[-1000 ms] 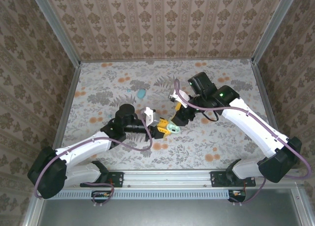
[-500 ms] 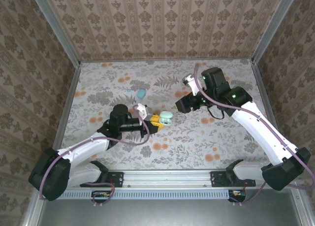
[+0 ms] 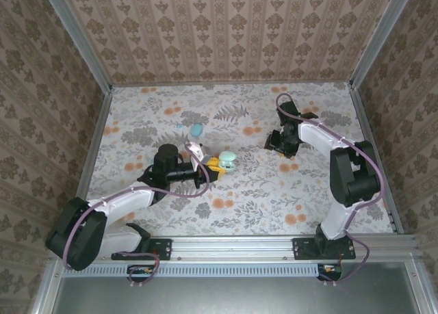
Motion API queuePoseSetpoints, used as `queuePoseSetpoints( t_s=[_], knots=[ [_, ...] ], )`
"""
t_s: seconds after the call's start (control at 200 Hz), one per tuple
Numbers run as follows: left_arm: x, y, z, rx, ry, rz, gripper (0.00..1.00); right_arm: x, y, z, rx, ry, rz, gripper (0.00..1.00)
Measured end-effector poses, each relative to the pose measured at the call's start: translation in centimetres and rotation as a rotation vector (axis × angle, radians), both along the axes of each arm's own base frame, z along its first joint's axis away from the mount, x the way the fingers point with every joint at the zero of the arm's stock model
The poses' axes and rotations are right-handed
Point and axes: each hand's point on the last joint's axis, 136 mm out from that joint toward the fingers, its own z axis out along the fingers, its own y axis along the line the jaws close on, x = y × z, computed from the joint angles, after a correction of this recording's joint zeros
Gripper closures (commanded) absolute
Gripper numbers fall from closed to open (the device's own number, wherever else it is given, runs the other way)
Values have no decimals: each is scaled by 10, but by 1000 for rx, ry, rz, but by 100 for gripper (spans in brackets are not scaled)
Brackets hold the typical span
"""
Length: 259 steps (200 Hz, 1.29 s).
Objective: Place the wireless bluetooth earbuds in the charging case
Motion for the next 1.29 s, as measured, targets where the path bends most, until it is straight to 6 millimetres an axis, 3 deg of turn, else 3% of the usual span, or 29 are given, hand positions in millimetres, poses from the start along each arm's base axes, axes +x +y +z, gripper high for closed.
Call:
queuePoseSetpoints(
  t_s=[0.155,0.375,0.74,0.89,1.065,1.295],
  knots=[
    [1,0,-2,3,-2,-1,98,14,-14,-16,-8,-2,-120,54],
    [3,-2,-1,-8,-18,-8,98,28,-16,-36,-11,17,-173,54],
    [4,-3,-1,-13,-24,-8,99,59,-11,-36,-15,-7,-150,59],
    [4,-3,-1,-13,-24,-8,99,58,-10,-36,-35,20,-101,61],
    [4,-3,-1,-12,-24,-7,99,64,-6,-35,-73,23,-20,56],
    [4,-3,-1,-12,-24,-7,99,52,-8,-35,-149,58,16,56]
  ],
)
